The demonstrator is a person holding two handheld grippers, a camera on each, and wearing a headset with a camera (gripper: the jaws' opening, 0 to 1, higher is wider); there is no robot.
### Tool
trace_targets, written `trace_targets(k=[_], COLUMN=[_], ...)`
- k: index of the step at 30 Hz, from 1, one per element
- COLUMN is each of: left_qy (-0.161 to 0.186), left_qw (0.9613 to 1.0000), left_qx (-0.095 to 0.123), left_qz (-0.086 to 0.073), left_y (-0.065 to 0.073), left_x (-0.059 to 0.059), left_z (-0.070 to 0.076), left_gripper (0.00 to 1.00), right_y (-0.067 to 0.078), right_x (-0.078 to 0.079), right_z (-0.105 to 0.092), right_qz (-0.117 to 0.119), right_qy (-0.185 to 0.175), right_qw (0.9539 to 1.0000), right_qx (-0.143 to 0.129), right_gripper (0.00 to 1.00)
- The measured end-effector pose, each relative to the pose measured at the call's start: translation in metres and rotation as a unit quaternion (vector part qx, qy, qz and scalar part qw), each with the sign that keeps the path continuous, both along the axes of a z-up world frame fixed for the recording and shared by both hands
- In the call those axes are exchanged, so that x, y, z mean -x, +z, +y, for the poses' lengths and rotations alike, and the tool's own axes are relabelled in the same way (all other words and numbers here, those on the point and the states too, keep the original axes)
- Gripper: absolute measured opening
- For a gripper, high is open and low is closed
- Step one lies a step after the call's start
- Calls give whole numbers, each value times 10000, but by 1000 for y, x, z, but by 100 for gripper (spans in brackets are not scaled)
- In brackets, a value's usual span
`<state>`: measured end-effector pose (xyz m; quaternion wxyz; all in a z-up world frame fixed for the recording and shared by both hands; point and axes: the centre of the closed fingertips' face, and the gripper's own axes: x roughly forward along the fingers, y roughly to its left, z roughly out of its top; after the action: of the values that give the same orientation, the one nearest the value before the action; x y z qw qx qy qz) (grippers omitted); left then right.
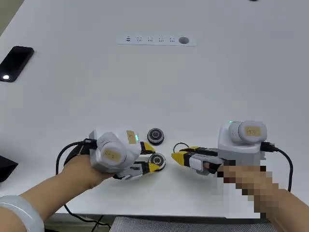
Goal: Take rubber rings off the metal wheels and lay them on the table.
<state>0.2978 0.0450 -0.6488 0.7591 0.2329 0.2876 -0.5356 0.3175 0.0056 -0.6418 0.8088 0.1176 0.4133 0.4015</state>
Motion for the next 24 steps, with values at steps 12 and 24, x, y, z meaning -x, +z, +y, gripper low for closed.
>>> trace_targets(k=[12,24], left_qy=[-23,-105], left_qw=[9999,9997], left_qx=[-112,-197], left_qz=[56,95], left_y=[-5,-6], left_x=[-2,1], left_z=[-2,-4], left_gripper=[18,14], right_y=[-1,-2], right_x=[0,1], right_z=[0,-1], right_qz=[21,56], right_qy=[-20,-21], right_qw=[10000,10000], right_qx=[-10,-25], right_gripper=[19,19])
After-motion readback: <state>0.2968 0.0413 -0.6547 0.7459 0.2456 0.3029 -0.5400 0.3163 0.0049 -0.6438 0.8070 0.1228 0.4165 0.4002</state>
